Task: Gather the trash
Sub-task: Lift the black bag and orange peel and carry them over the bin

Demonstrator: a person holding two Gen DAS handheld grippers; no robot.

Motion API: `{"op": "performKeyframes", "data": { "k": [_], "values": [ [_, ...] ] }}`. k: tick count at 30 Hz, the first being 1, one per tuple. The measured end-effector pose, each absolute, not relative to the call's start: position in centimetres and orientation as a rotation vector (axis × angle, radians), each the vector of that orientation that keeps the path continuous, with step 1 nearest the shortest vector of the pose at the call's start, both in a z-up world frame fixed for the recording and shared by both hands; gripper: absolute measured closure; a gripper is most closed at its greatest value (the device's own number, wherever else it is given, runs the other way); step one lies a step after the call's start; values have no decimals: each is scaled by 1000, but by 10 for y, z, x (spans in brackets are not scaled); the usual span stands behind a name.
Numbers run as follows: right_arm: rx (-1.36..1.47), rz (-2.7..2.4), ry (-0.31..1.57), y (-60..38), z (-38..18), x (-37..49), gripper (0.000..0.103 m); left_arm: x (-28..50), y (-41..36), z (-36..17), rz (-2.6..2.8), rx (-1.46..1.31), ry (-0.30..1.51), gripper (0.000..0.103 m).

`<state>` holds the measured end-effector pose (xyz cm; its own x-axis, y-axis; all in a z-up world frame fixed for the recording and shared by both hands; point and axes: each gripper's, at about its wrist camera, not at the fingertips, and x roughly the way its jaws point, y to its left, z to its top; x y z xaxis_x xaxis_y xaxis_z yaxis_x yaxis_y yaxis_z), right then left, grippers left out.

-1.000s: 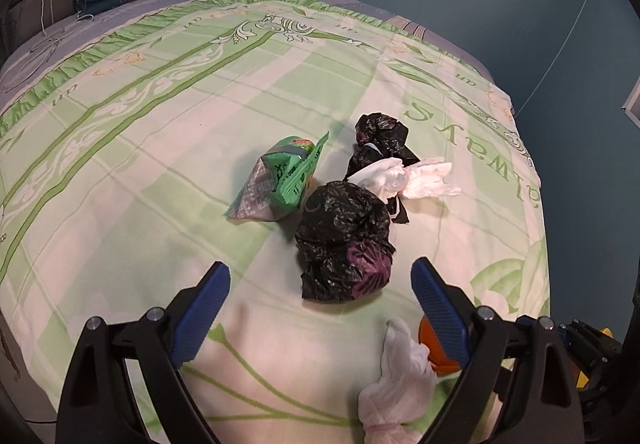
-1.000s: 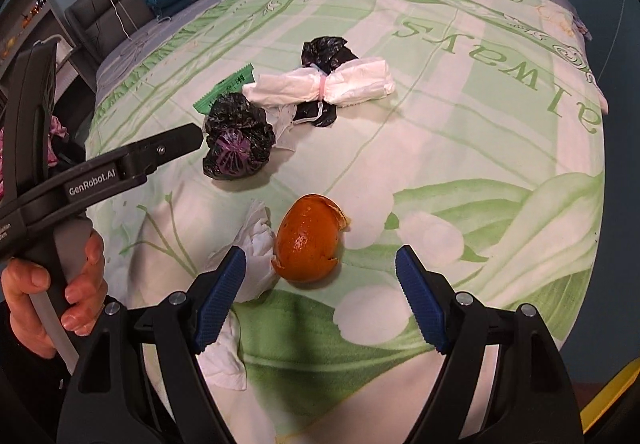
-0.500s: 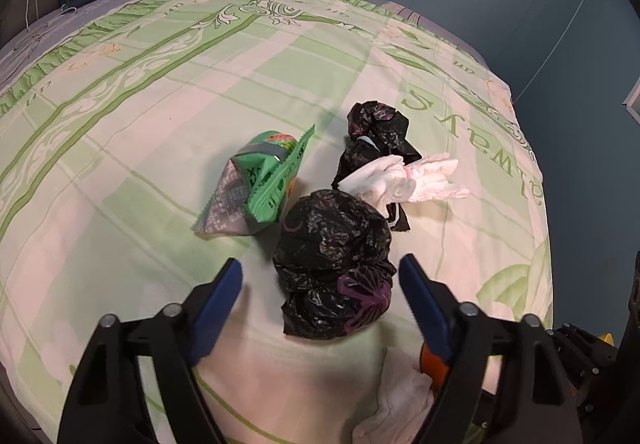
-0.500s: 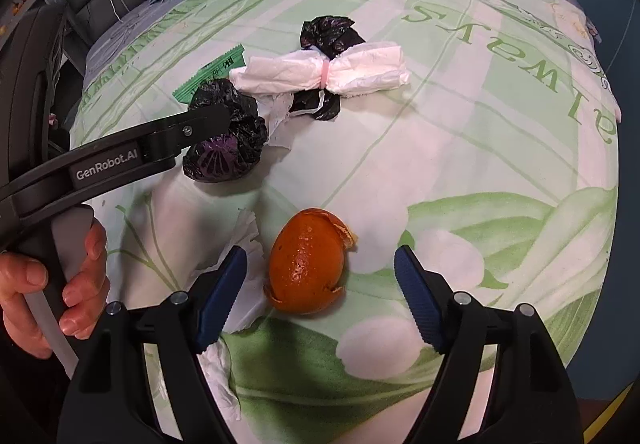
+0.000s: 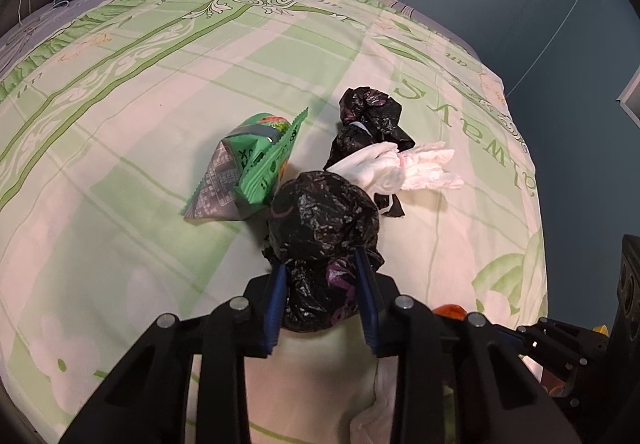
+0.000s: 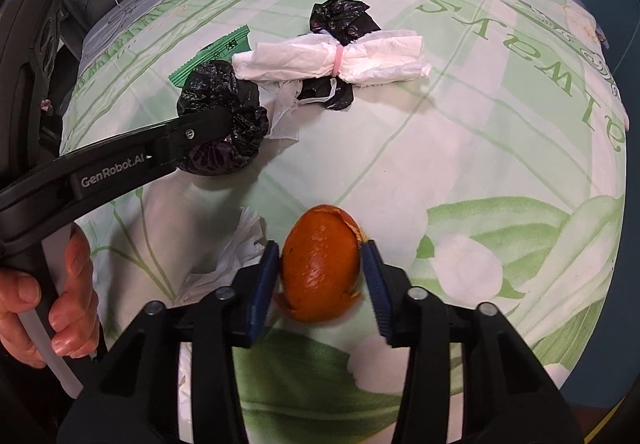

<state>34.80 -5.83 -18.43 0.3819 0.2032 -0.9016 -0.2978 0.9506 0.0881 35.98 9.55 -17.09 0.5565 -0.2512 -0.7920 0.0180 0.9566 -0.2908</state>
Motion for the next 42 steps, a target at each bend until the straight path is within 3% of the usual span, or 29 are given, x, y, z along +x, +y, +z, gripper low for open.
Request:
{"op": "performKeyframes", "data": {
  "k": [20, 42],
  "values": [
    [-92, 313, 1093, -56, -168, 327, 71, 318, 144, -152, -78, -267, 930, 75],
    [-39, 289, 896, -90, -86, 263, 71, 257, 136, -93, -70, -228, 788, 75]
  ]
}}
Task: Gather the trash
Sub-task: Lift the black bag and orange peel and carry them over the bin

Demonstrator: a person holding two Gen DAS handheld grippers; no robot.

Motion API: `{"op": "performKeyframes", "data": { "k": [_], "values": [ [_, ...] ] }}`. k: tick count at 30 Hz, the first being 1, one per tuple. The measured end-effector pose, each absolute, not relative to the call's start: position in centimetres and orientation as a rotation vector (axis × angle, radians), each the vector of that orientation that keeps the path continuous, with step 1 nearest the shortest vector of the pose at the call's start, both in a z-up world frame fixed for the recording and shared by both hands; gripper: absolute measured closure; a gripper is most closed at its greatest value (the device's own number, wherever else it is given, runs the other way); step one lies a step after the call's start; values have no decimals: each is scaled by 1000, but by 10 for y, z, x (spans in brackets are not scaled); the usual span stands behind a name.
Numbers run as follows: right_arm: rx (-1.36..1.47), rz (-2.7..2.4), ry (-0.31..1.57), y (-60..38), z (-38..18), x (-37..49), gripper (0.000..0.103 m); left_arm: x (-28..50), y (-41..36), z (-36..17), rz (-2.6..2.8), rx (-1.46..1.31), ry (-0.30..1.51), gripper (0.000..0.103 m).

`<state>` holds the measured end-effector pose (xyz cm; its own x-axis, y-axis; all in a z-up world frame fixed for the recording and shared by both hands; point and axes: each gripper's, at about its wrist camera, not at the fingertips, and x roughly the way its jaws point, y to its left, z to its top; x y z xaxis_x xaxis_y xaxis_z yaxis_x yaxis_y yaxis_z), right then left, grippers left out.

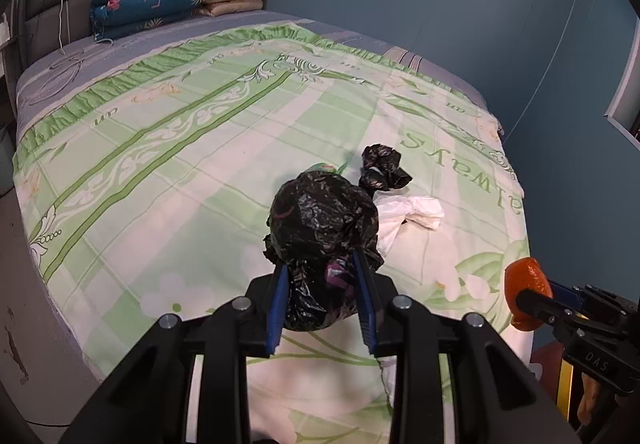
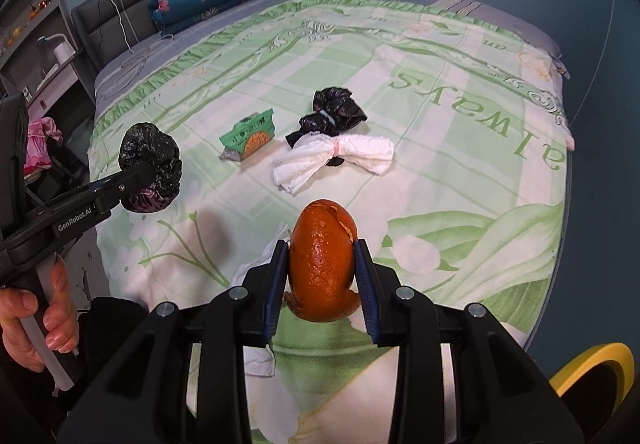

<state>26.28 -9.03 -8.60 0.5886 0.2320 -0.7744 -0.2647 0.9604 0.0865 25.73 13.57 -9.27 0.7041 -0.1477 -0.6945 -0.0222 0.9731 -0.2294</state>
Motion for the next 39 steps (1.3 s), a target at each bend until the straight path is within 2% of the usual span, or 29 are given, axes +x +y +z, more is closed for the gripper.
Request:
{"op": "performKeyframes", "data": {
  "k": [21, 39],
  "values": [
    [68, 244, 720, -167, -17, 173, 71, 193, 60, -24, -210, -130, 650, 75],
    [203, 87, 631, -259, 4, 100, 71, 147, -51, 13, -433, -7, 554, 74]
  ]
}}
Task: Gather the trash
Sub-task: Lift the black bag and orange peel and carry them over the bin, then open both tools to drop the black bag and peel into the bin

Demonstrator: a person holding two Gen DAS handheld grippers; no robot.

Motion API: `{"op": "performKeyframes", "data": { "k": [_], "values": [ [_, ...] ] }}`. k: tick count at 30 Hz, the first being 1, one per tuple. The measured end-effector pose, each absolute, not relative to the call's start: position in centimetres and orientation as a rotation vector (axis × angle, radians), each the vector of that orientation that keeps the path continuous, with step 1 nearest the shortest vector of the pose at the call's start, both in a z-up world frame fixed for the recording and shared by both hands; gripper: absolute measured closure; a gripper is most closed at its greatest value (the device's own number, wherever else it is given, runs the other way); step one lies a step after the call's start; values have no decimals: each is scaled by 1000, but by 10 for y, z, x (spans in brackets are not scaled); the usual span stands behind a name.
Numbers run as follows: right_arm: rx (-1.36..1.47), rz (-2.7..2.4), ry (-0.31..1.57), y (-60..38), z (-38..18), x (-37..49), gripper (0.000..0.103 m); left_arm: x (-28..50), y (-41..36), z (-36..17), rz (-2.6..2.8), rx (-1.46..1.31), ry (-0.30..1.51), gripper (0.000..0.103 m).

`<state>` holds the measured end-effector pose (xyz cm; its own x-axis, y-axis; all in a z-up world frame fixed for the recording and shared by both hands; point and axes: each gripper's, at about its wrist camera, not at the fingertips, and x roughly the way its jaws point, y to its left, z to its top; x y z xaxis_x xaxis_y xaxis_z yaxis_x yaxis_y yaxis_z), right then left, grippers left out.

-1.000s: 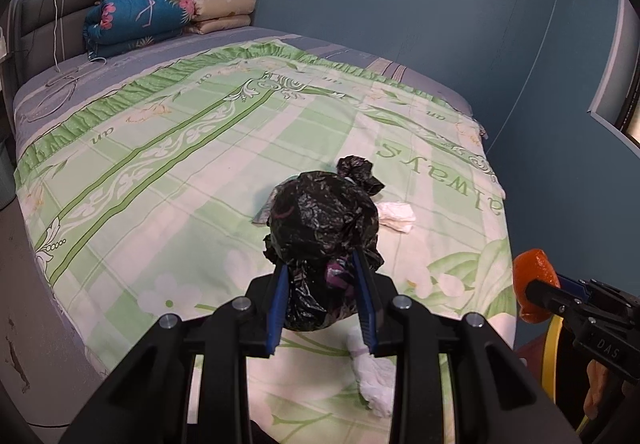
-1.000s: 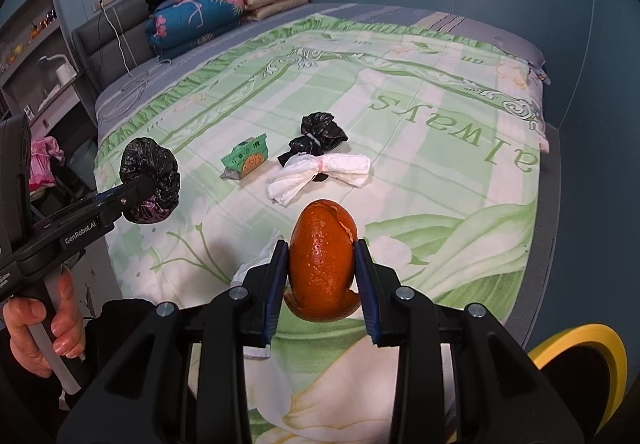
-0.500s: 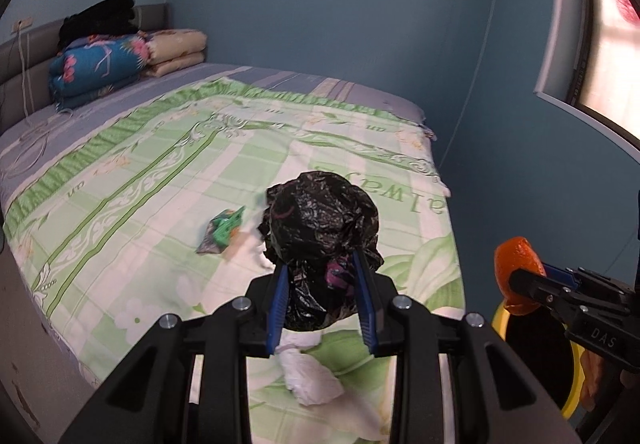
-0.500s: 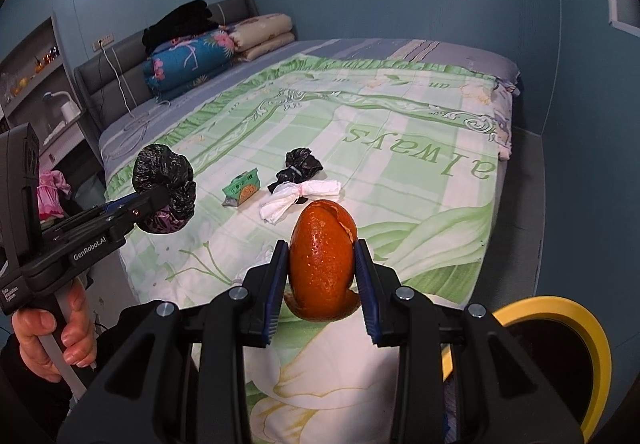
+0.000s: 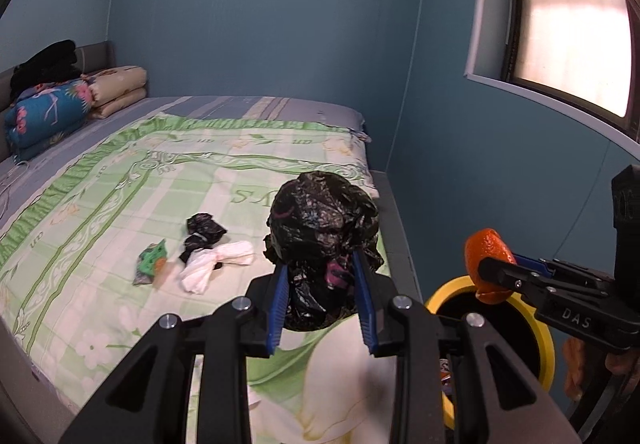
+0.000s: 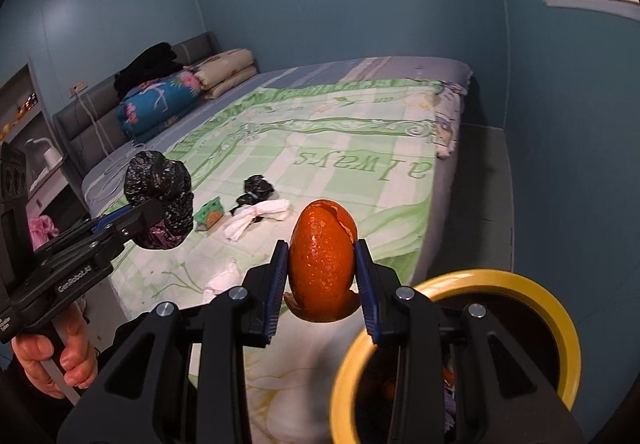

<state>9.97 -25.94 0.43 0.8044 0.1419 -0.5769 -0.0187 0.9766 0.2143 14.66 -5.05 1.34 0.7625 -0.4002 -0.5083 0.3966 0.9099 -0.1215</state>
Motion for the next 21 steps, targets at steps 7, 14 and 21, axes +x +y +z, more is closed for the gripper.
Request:
{"op": "performKeyframes", "data": {
  "k": [7, 14, 21],
  "values": [
    [302, -37, 619, -311, -2, 79, 71, 142, -101, 14, -524, 43, 554, 74],
    [353, -107, 656, -347, -23, 70, 70, 140, -149, -2, -605, 84, 595, 74],
    [404, -141, 707, -372, -53, 74, 70, 142, -188, -34, -654, 120, 686, 73]
  ]
}}
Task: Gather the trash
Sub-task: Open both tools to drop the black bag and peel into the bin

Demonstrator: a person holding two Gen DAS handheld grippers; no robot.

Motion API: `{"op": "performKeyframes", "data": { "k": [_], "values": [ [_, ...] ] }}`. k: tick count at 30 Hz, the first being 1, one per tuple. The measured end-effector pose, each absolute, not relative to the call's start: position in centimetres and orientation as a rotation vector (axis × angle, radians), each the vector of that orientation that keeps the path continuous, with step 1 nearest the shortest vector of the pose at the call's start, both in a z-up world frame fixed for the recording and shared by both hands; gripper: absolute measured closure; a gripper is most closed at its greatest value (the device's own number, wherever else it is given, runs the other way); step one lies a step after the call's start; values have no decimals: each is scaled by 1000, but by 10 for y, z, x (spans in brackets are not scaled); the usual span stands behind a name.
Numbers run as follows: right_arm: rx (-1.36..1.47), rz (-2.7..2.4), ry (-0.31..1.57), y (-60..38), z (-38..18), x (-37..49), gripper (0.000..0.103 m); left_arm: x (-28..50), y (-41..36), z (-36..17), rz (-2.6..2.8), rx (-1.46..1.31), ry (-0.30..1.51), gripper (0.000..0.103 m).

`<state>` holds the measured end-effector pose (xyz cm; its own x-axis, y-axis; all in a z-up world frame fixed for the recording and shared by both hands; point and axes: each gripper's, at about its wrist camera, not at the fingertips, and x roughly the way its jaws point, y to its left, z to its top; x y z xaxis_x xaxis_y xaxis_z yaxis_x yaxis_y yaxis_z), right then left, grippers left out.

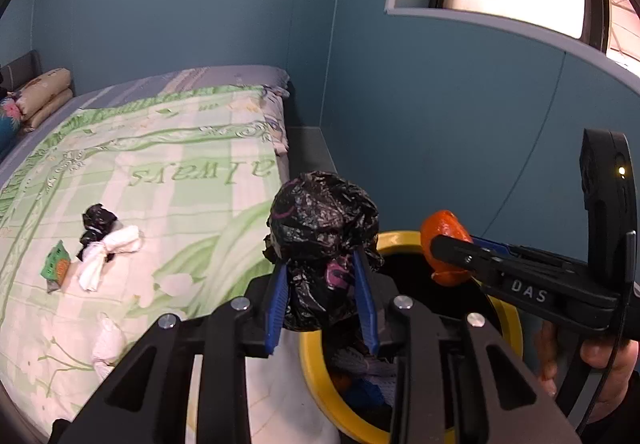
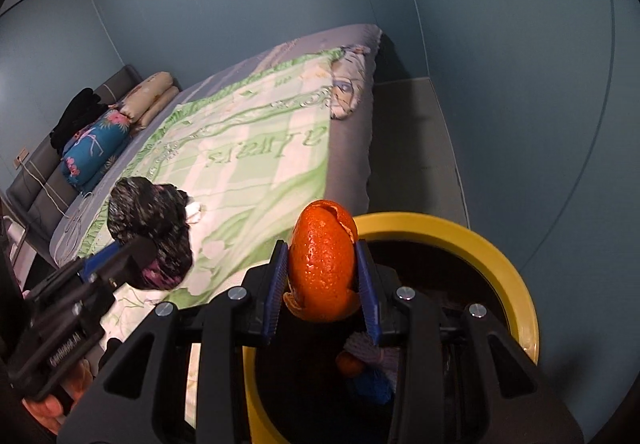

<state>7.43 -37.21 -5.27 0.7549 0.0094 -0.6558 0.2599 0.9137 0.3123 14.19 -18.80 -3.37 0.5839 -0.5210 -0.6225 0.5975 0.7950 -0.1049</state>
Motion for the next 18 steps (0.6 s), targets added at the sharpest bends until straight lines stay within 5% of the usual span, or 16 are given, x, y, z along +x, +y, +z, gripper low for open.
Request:
{"op": "performKeyframes", "data": {
  "k": [12, 18],
  "values": [
    [461, -200, 756, -406, -85, 76, 67, 171, -215, -87, -687, 74, 889, 69],
    [474, -221, 746, -410, -86, 73, 52, 167, -211, -90, -668, 71, 883, 45]
  ]
}}
